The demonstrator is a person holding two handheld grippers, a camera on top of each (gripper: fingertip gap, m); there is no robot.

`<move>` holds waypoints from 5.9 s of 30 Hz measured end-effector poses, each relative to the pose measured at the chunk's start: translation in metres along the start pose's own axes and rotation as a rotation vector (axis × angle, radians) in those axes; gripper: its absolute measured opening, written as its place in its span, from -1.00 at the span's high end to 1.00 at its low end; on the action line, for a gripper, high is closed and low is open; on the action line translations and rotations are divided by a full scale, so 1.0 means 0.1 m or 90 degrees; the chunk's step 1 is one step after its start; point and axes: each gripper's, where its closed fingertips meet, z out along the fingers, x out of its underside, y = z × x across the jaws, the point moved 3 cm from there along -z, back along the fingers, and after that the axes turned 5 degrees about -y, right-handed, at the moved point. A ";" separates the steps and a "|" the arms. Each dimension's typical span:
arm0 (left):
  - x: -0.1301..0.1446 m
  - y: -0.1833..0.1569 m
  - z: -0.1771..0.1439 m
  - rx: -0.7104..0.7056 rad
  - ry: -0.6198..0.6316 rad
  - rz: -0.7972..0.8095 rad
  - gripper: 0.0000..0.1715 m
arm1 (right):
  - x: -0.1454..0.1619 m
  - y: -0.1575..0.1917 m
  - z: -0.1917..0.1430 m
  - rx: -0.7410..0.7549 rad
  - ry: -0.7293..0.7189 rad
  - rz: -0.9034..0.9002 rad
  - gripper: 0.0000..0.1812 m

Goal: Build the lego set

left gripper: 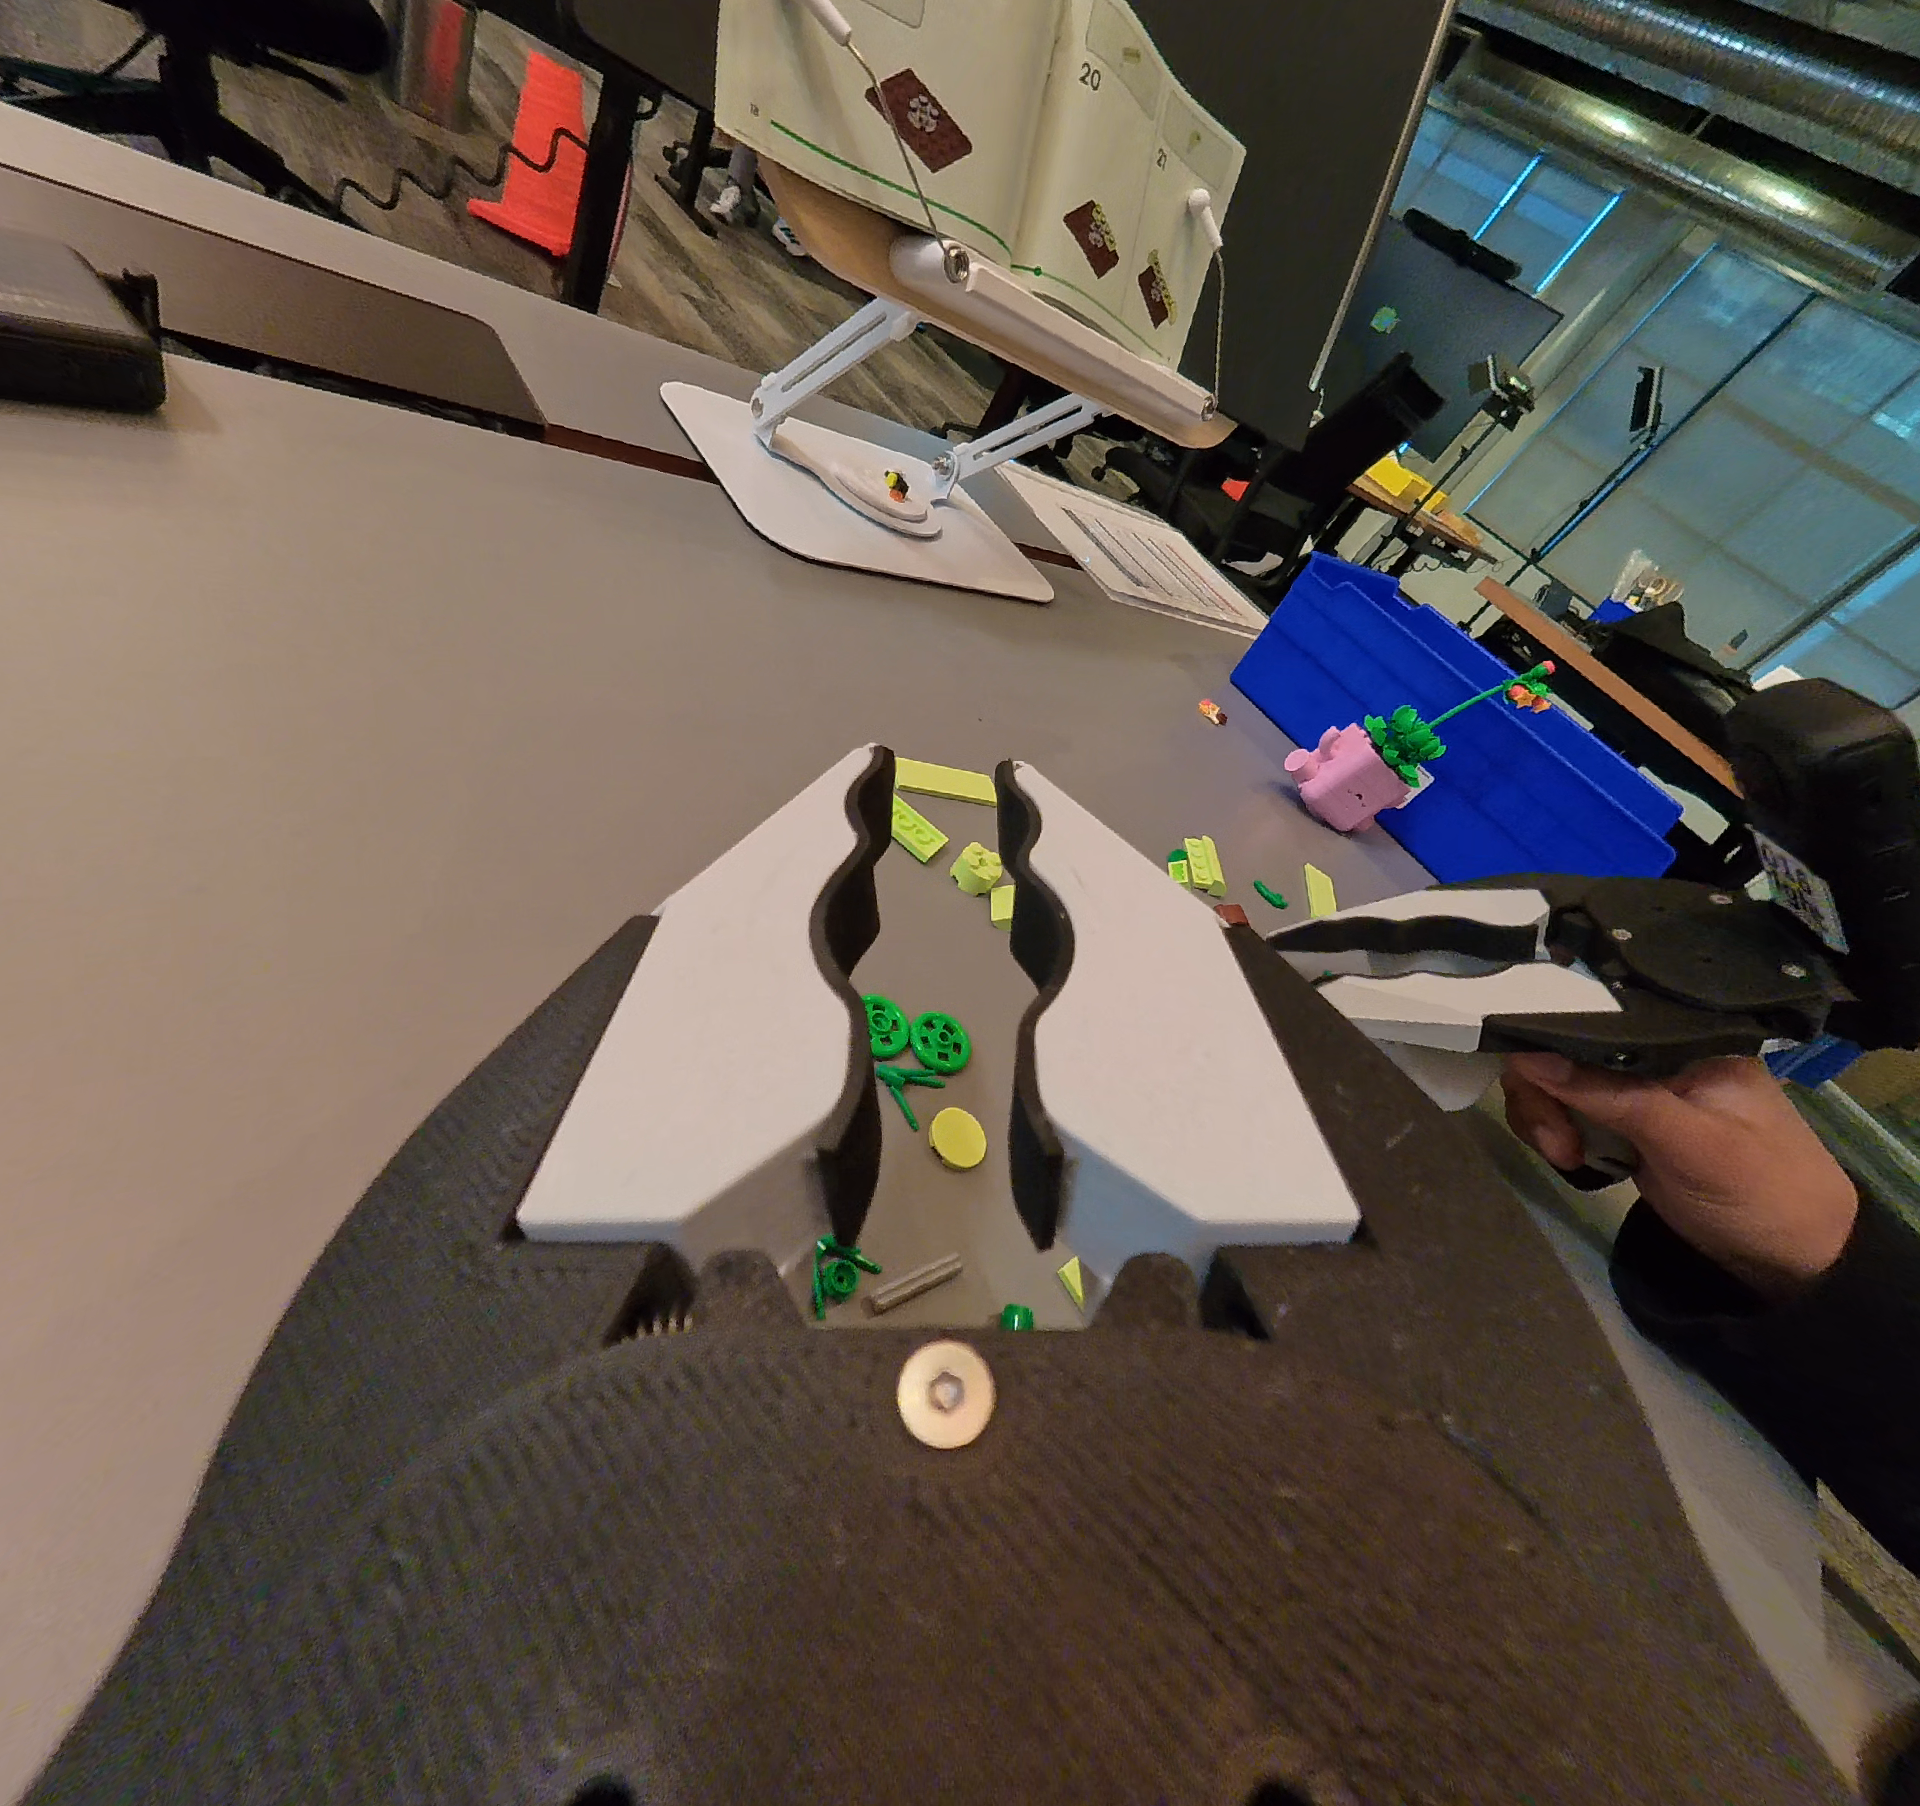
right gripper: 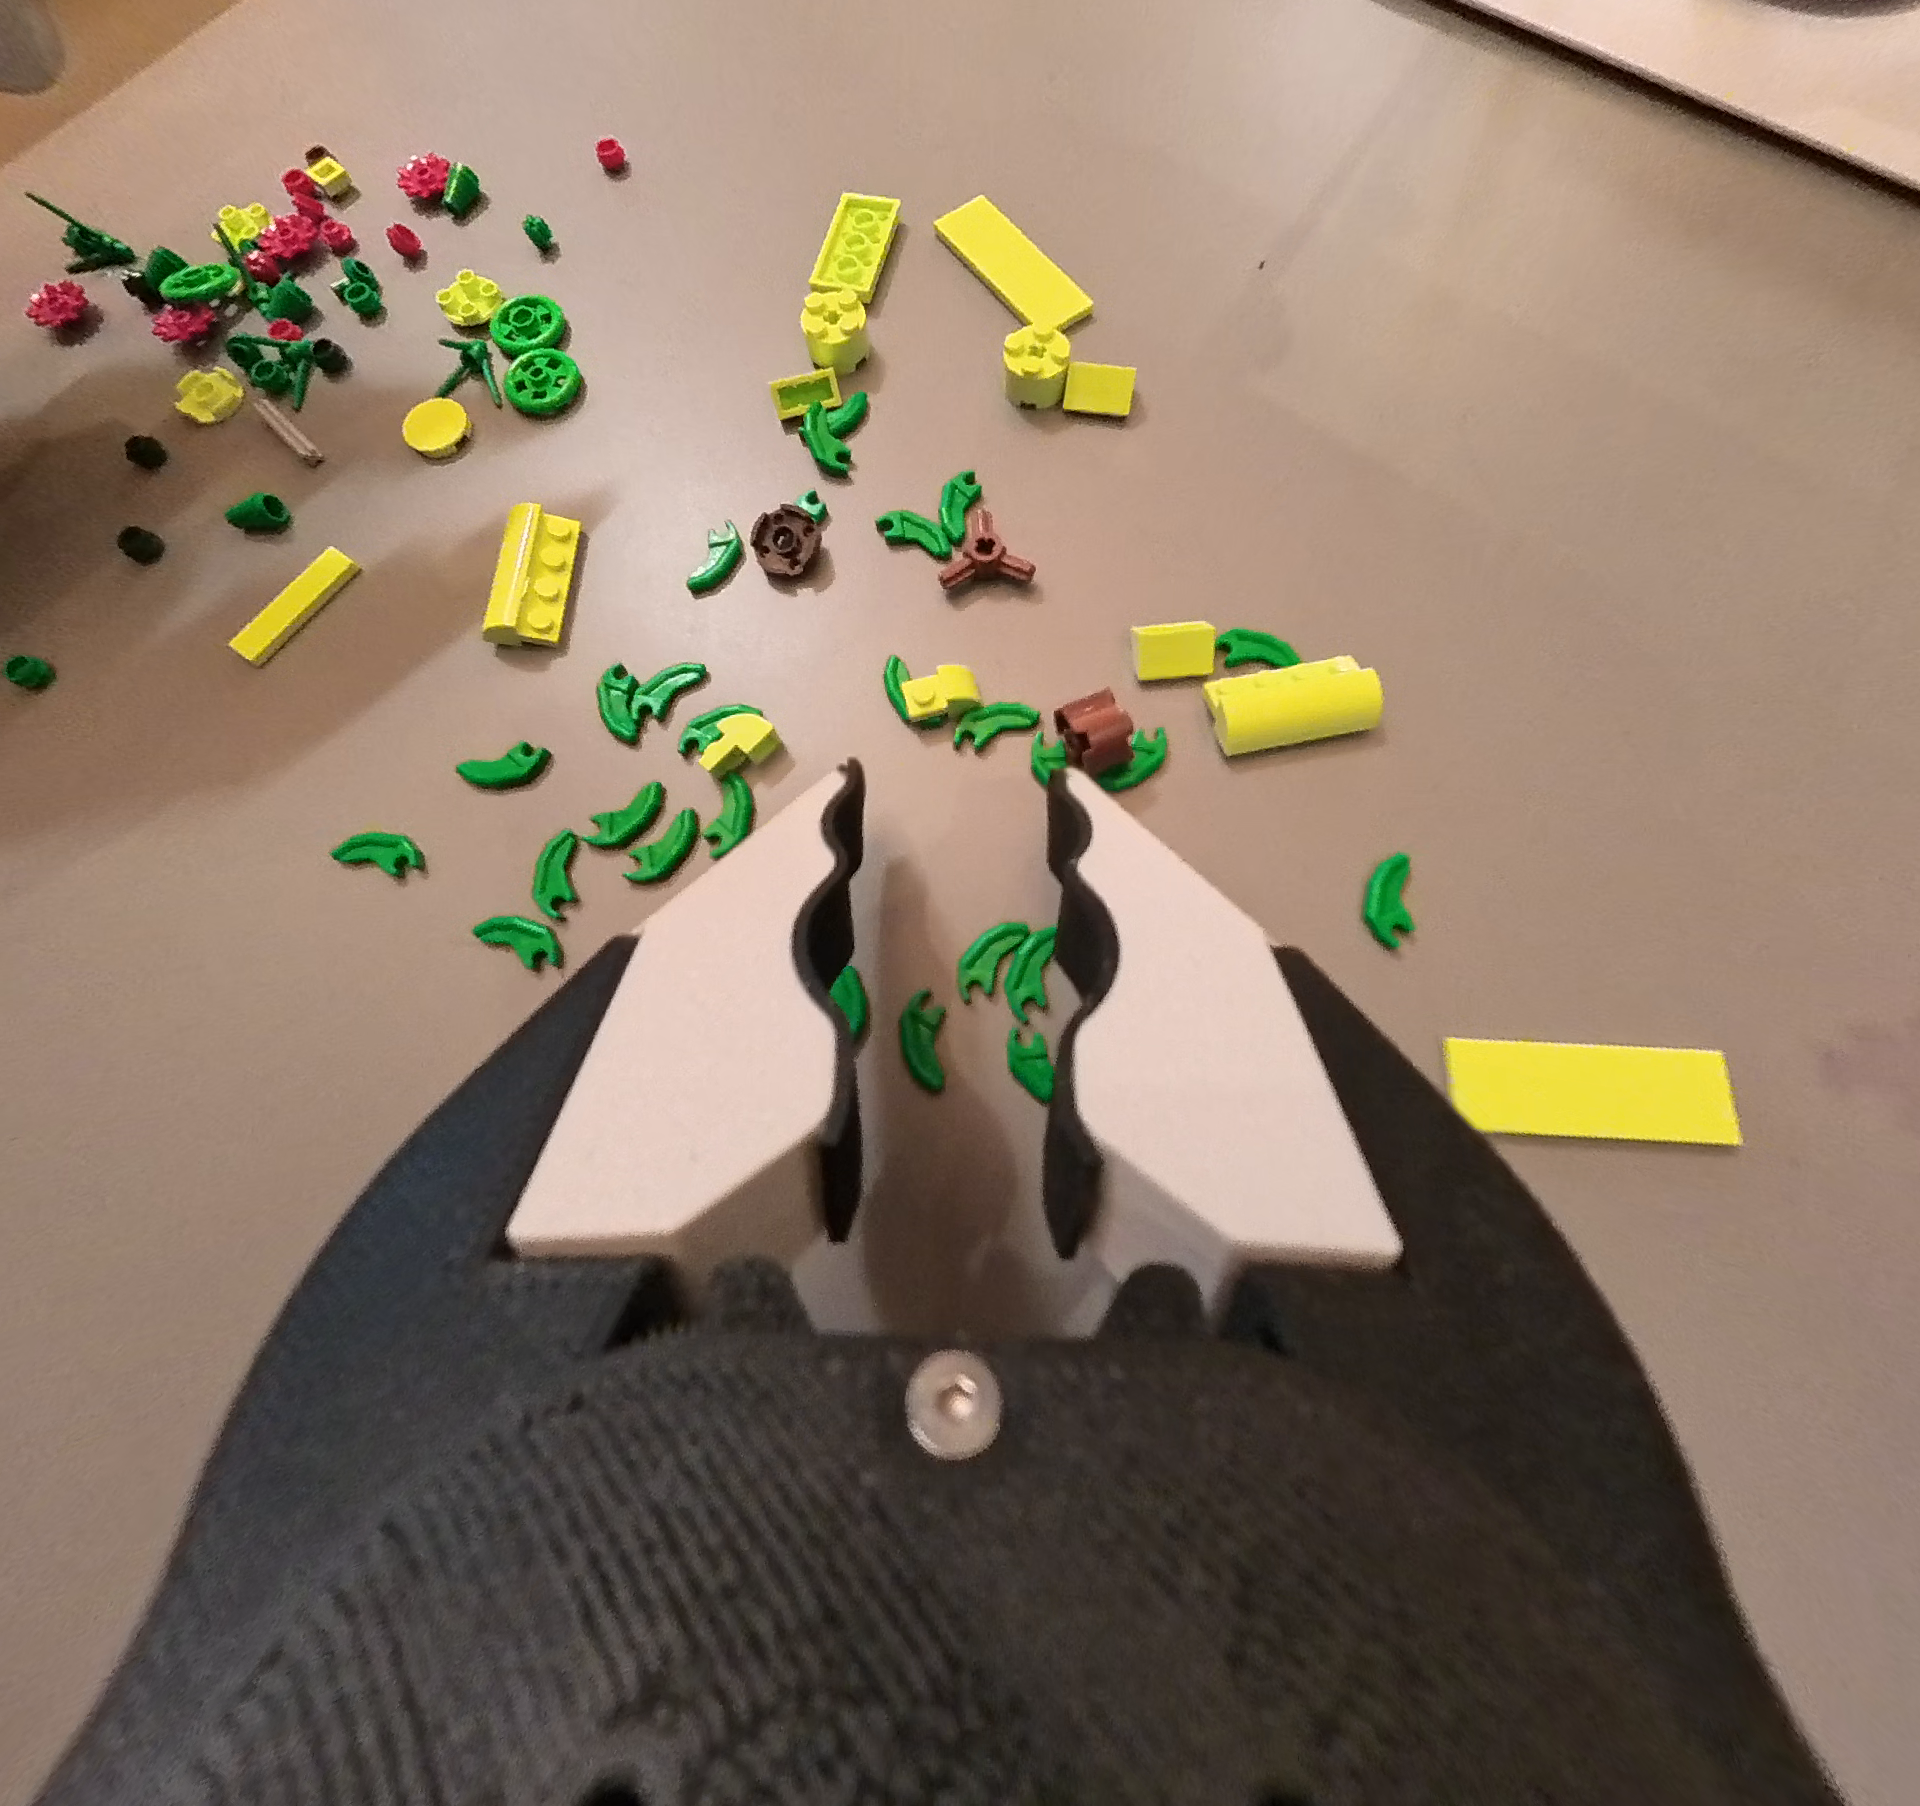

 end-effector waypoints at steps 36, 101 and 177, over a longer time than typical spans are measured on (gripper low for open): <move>-0.03 -0.21 0.06 0.119 0.011 -0.004 0.83 | -0.94 0.62 0.78 -0.226 0.040 0.046 0.84; 0.33 -0.89 0.22 0.422 0.105 -0.269 0.59 | 0.05 0.31 -0.18 -0.041 0.108 -0.156 0.84; 0.35 -1.46 0.04 0.578 0.102 -0.123 0.32 | -0.67 0.79 -0.82 -0.627 -0.089 0.407 0.86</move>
